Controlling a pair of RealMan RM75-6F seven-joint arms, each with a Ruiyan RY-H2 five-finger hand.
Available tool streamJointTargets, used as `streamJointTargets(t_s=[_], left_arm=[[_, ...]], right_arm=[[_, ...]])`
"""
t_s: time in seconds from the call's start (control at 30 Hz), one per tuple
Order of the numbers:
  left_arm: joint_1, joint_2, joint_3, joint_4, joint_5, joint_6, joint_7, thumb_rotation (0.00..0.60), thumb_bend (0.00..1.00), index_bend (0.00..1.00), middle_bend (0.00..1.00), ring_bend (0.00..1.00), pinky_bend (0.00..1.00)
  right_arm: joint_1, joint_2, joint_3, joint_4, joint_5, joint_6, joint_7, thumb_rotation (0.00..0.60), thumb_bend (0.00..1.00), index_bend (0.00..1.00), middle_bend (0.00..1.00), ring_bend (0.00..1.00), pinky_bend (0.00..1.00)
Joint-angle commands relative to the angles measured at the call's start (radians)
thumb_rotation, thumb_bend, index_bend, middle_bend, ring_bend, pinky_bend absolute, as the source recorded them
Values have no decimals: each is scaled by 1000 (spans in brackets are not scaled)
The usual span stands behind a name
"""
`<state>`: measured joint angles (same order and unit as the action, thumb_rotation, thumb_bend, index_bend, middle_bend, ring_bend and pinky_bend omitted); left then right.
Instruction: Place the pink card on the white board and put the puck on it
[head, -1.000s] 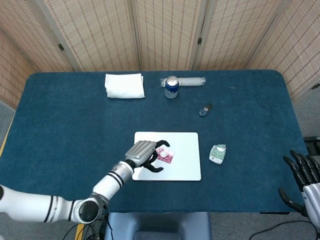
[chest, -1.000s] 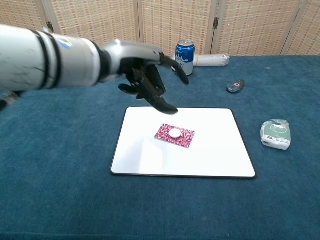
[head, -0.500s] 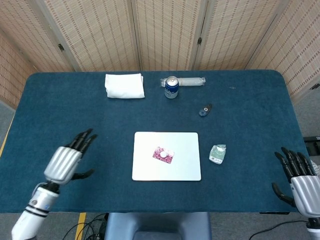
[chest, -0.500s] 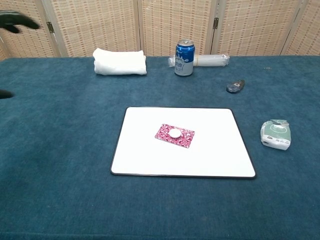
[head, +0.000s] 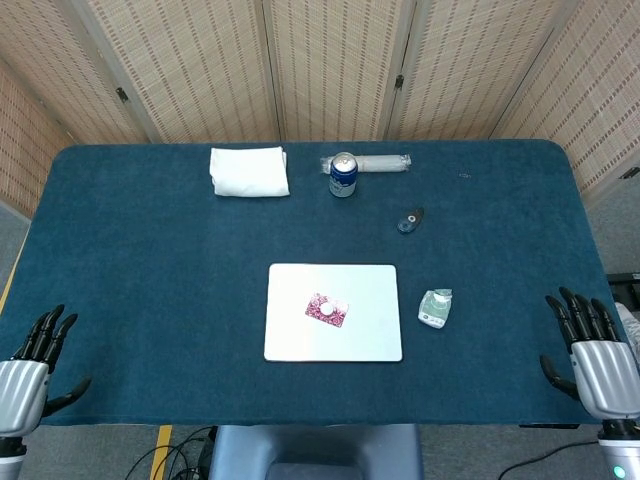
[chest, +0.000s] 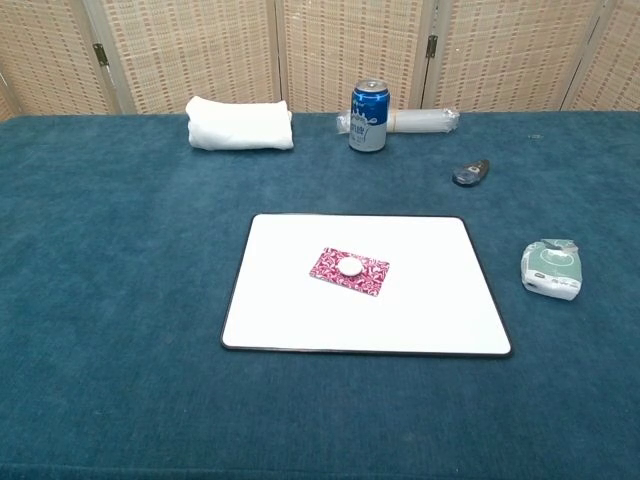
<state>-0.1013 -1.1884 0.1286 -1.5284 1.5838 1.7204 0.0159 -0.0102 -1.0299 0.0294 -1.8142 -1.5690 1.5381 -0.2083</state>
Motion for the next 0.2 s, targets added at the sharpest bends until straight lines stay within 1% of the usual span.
streamJointTargets(t_s=[0.03, 0.2], left_arm=[[14, -2, -7, 4, 13, -4, 11, 600, 246, 0, 0, 49, 409], [19, 5, -11, -7, 33, -24, -4, 600, 246, 0, 0, 49, 409]], right_arm=[[-12, -1, -10, -7, -24, 21, -10, 600, 278, 20, 0, 0, 0], [-25, -5, -16, -9, -45, 49, -14, 600, 278, 20, 0, 0, 0]])
